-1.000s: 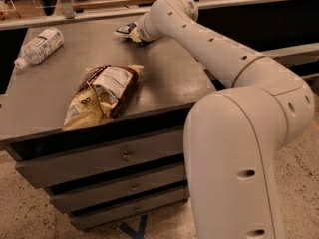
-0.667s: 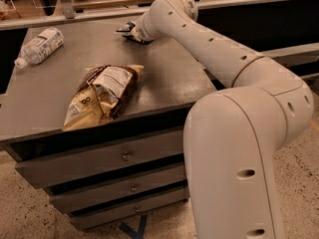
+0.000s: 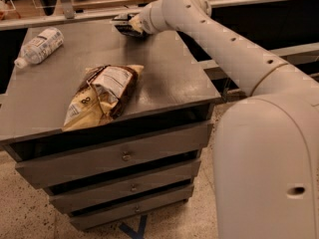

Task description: Pick blue chip bag

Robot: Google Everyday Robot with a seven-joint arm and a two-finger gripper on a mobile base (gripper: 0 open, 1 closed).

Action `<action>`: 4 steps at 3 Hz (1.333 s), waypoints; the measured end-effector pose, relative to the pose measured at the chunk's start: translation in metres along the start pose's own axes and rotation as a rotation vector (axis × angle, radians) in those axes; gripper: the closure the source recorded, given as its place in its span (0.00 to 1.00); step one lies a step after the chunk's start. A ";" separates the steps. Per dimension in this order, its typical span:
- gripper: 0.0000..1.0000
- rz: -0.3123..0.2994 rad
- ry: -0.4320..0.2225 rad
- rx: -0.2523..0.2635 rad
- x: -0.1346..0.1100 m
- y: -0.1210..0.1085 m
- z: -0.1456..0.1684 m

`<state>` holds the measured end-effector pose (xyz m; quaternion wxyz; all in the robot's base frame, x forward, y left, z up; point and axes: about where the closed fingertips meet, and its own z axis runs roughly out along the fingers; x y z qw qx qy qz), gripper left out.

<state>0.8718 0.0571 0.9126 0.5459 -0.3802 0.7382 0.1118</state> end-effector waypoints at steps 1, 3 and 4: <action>1.00 0.001 -0.110 -0.030 -0.027 0.002 -0.032; 1.00 -0.007 -0.217 -0.143 -0.052 0.007 -0.080; 1.00 -0.007 -0.217 -0.143 -0.052 0.007 -0.080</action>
Offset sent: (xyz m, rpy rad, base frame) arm -0.0639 -0.0319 0.0964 0.1963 -0.1513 0.1642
